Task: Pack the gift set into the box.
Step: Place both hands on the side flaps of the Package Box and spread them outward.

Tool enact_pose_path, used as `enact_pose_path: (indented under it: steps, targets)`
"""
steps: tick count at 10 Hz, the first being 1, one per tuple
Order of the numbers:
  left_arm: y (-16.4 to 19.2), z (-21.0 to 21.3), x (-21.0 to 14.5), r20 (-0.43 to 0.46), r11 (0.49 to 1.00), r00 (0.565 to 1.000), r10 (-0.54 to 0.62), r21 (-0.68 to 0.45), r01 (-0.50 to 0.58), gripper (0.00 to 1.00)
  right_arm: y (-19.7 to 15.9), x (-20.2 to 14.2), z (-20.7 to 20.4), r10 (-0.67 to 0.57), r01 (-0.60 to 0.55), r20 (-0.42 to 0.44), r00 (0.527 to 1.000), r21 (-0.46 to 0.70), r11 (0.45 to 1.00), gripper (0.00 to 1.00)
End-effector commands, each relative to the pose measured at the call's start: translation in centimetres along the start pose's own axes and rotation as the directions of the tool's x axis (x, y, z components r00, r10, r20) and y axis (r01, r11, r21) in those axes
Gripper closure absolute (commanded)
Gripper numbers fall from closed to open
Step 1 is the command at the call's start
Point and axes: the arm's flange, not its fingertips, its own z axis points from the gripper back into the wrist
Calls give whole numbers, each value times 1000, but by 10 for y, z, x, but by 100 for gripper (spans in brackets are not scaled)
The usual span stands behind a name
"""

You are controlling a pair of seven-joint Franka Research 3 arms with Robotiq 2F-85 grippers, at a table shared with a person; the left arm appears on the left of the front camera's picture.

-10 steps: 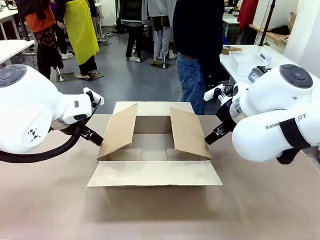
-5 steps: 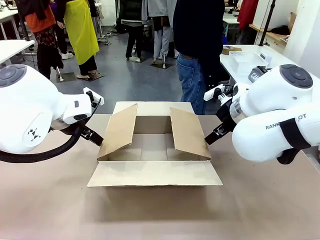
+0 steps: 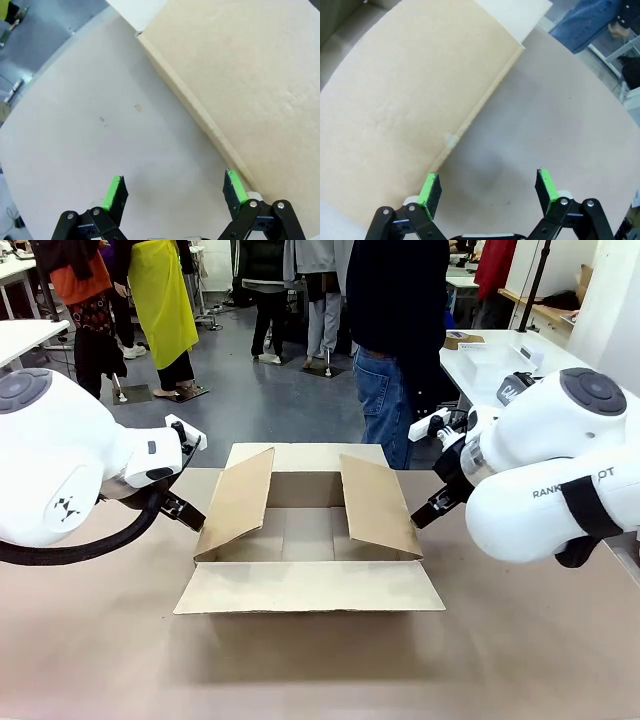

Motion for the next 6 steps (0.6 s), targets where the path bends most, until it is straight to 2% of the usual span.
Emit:
enact_pose_path:
  steps: [1,2,3,4,5,6]
  targets:
    - [20,29,-6,-44,998,999,13,59,-10,0,-15,3,32,-69,68,-11,998,-44,997,0]
    - [33,51,-13,-87,998,996,32,56,-27,0,-26,3,60,-158,157,-14,987,-59,986,0]
    - [45,85,-22,-72,992,991,117,-29,-119,0,-38,-1,96,-243,243,5,970,25,970,0]
    - [59,116,-33,-18,968,975,220,-120,-220,0,-52,-9,124,-334,332,12,942,86,939,0]
    - [69,148,-41,43,940,954,298,-189,-285,0,-67,-25,145,-423,415,2,906,185,891,0]
    - [88,172,-57,71,863,906,416,-346,-369,0,-85,-47,162,-502,481,-17,865,312,819,0]
